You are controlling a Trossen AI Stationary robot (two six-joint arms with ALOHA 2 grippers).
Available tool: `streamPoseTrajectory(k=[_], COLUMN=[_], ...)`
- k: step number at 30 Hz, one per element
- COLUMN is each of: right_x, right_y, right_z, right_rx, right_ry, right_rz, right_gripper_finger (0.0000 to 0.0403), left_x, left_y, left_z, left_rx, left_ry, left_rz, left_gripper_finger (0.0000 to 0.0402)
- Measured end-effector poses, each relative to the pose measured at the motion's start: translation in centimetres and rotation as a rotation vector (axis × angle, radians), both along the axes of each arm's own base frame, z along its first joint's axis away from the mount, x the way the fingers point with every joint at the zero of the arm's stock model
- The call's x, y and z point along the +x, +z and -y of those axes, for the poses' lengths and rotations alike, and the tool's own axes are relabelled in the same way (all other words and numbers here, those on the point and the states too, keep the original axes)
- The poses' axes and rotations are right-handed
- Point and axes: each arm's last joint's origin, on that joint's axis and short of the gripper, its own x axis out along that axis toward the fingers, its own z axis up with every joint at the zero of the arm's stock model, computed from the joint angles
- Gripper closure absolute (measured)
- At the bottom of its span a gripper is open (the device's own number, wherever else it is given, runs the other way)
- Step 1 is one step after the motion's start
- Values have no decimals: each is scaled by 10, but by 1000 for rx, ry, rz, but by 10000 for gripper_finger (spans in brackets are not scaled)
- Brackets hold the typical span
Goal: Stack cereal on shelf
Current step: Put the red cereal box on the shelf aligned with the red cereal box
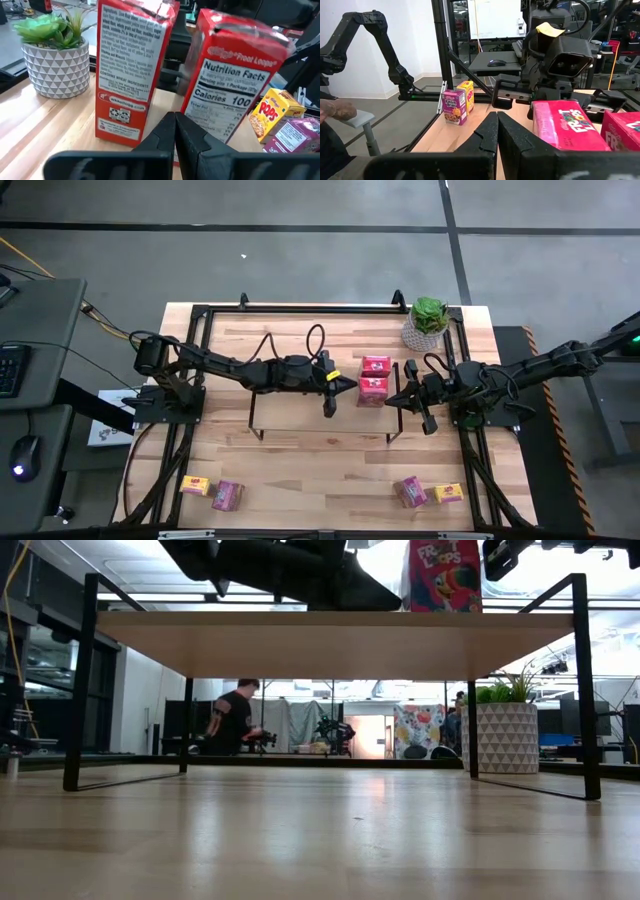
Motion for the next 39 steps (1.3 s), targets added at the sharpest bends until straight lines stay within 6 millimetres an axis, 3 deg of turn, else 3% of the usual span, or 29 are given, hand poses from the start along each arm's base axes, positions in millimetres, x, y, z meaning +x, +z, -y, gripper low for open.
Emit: streamPoseTrajectory(k=[14, 19, 30, 39], right_x=[0, 0, 0, 0], right_y=[0, 0, 0, 0], right_z=[0, 0, 0, 0], right_rx=[0, 0, 0, 0], right_ry=[0, 0, 0, 0], right_rz=[0, -2, -2, 0], right_gripper_finger=[403, 403, 403, 403], left_x=[-1, -12, -18, -16], left_y=[1, 13, 21, 24], left_z=[-1, -2, 22, 14], left_rx=[0, 13, 14, 12], left_ry=[1, 50, -54, -33], left_rz=[4, -46, -54, -13], left_gripper_finger=[401, 401, 401, 401])
